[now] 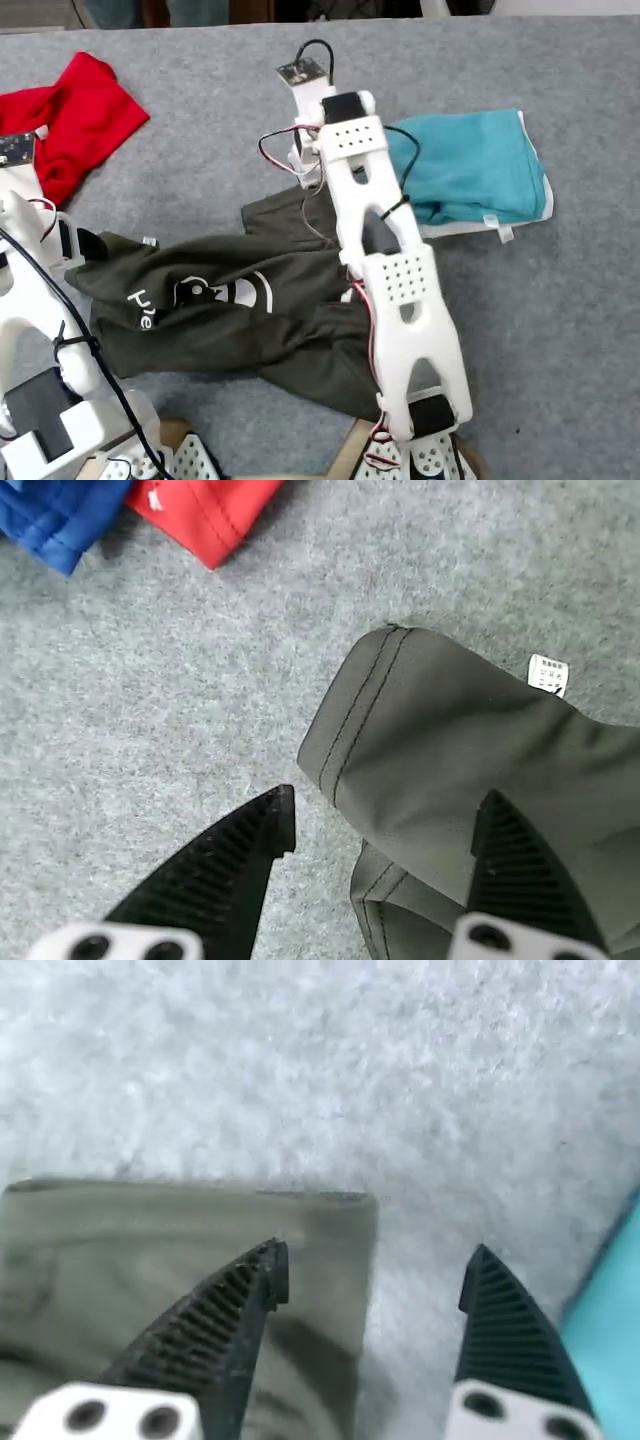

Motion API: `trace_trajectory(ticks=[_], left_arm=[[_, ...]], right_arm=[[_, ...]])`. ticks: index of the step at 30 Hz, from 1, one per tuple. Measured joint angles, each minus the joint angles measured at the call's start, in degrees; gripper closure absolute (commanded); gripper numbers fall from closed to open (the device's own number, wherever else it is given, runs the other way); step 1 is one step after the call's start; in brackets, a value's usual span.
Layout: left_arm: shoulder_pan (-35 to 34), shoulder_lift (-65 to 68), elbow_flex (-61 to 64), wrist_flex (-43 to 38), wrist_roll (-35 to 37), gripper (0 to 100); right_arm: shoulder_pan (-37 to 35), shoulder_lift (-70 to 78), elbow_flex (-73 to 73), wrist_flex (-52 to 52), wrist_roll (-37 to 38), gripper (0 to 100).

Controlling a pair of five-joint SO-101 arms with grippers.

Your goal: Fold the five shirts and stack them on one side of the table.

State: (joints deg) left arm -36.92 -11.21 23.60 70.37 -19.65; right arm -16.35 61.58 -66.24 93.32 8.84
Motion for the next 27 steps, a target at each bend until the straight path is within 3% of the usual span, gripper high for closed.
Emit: trace_trajectory(ticks=[12, 18, 22, 27], left_arm=[[0.0, 0.0, 2.02, -0.35, 0.0, 70], [0.0, 0.0, 4.22, -3.52, 0.0, 70], [0.0, 0.0, 4.22, -3.52, 1.23, 70], [-0.09, 0.0, 4.22, -3.52, 10.81, 70]], right_arm=[[-0.09, 12.66, -13.01, 2.73, -0.09, 72.0], [0.09, 13.27, -14.07, 2.64, -0.09, 98.2], [0.35, 13.45, -15.3, 2.37, -0.09, 98.5], [-0.18, 13.8, -21.98, 2.73, -0.09, 98.5]])
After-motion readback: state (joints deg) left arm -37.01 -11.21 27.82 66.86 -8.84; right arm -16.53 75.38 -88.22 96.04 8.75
